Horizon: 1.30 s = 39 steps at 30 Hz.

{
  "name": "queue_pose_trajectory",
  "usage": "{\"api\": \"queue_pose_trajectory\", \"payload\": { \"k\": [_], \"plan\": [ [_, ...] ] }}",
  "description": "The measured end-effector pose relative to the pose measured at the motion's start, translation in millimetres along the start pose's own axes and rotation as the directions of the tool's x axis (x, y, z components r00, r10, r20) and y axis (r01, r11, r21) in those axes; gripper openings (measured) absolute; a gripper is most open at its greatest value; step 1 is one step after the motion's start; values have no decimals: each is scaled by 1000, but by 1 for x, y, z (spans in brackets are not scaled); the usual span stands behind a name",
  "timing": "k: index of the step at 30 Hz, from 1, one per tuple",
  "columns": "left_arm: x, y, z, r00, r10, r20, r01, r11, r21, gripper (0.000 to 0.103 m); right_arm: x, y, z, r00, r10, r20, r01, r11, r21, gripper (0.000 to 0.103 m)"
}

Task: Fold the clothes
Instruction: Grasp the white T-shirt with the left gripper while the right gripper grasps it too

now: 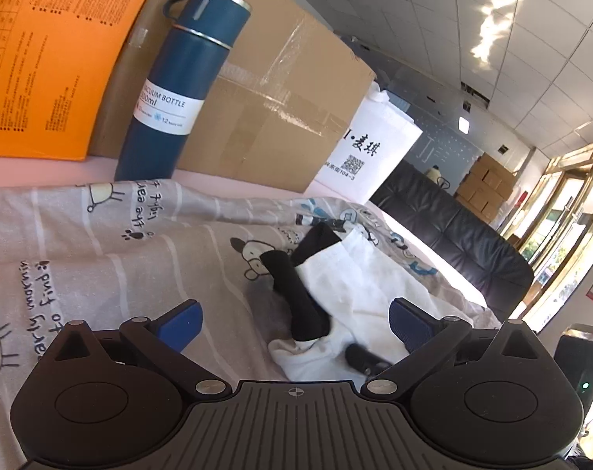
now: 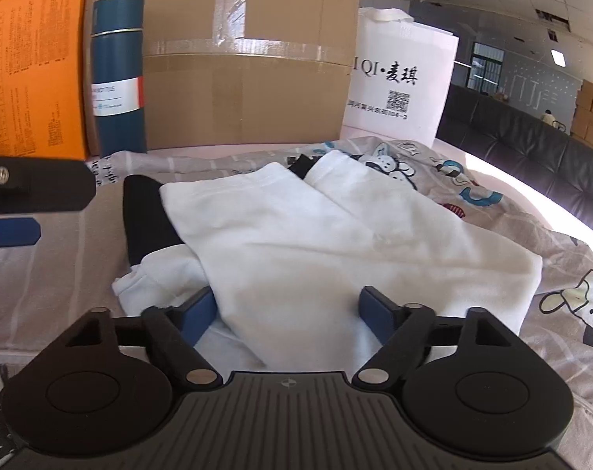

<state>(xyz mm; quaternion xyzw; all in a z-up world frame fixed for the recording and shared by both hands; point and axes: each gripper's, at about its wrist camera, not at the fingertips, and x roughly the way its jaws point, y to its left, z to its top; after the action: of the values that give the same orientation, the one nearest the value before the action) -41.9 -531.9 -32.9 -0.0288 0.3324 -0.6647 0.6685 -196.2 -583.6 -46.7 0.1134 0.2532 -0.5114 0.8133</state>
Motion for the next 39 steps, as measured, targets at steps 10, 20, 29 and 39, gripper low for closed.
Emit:
{"api": "queue_pose_trajectory", "payload": {
  "k": [10, 20, 29, 39],
  "plan": [
    [42, -17, -14, 995, 24, -93, -14, 994, 109, 90, -33, -60, -13, 980, -50, 194, -21, 937, 349, 5],
    [55, -33, -22, 989, -45, -138, 65, 988, 142, 31, -44, -61, -18, 951, 100, 293, -201, 919, 340, 25],
    [60, -12, -20, 980, -134, -146, 135, 991, -4, 32, -18, -54, 4, 978, 119, 173, -177, 911, 372, 62],
    [59, -3, -21, 982, -162, -93, 157, 986, -64, 15, 7, -71, -7, 992, 7, 124, -66, 877, 475, 9]
  ]
}}
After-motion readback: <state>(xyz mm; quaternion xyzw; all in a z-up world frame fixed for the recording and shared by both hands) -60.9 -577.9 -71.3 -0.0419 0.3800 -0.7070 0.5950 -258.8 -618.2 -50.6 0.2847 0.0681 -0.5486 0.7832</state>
